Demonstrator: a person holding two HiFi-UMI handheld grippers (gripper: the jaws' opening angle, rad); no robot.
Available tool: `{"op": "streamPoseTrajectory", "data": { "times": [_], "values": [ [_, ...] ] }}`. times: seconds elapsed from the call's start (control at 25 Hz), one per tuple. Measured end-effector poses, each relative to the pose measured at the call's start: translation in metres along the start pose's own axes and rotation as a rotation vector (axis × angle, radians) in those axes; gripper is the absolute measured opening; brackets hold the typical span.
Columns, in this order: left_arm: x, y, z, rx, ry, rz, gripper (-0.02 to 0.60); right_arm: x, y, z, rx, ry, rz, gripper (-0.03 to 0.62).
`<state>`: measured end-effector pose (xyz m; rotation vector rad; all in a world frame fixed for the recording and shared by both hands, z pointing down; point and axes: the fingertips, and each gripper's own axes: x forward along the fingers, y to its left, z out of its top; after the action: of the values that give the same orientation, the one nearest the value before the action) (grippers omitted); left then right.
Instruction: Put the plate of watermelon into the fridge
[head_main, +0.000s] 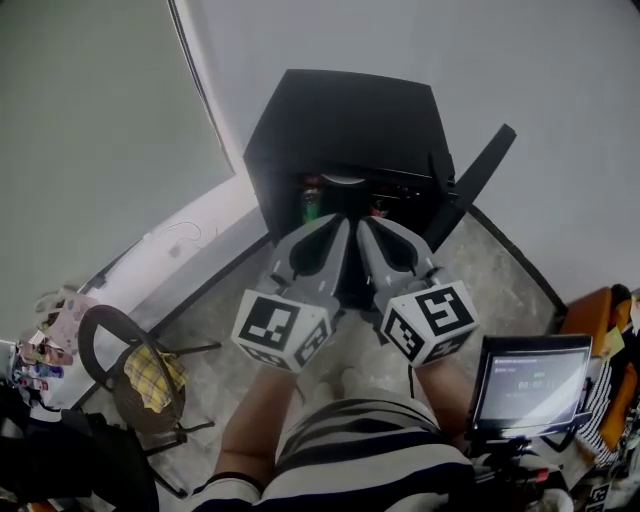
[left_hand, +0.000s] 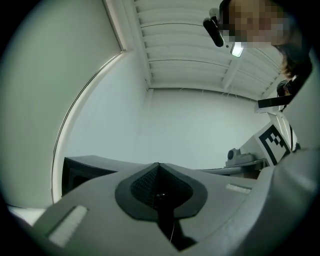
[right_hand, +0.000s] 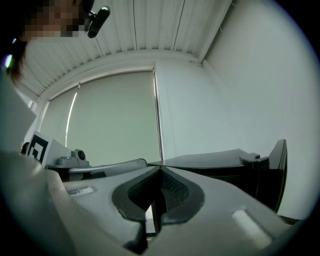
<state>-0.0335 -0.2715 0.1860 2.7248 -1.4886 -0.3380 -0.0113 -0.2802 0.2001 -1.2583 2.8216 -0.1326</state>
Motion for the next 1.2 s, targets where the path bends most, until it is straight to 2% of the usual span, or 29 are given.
{"op": "streamPoseTrajectory", "data": {
  "times": [0.4, 0.68, 0.96, 1.2],
  "values": [
    [-0.021, 0.002, -0.031, 0.022, 0.080, 0.047, -0.006, -0.014, 0.009, -0.008, -0.026, 0.009, 0.017, -0.002],
    [-0.031, -0.003, -0.031, 0.035, 0.091, 0.064, -0.008, -0.026, 0.010, -0.018, -0.015, 0.023, 0.020, -0.002],
    [-0.033, -0.010, -0.037, 0.004, 0.110, 0.056, -0.008, -0.035, 0.013, -0.020, -0.008, 0.022, 0.019, -0.002],
    [-0.033, -0.014, -0.037, 0.007, 0.110, 0.055, -0.008, -0.037, 0.013, -0.020, -0.011, 0.018, 0.024, -0.002]
  ]
}}
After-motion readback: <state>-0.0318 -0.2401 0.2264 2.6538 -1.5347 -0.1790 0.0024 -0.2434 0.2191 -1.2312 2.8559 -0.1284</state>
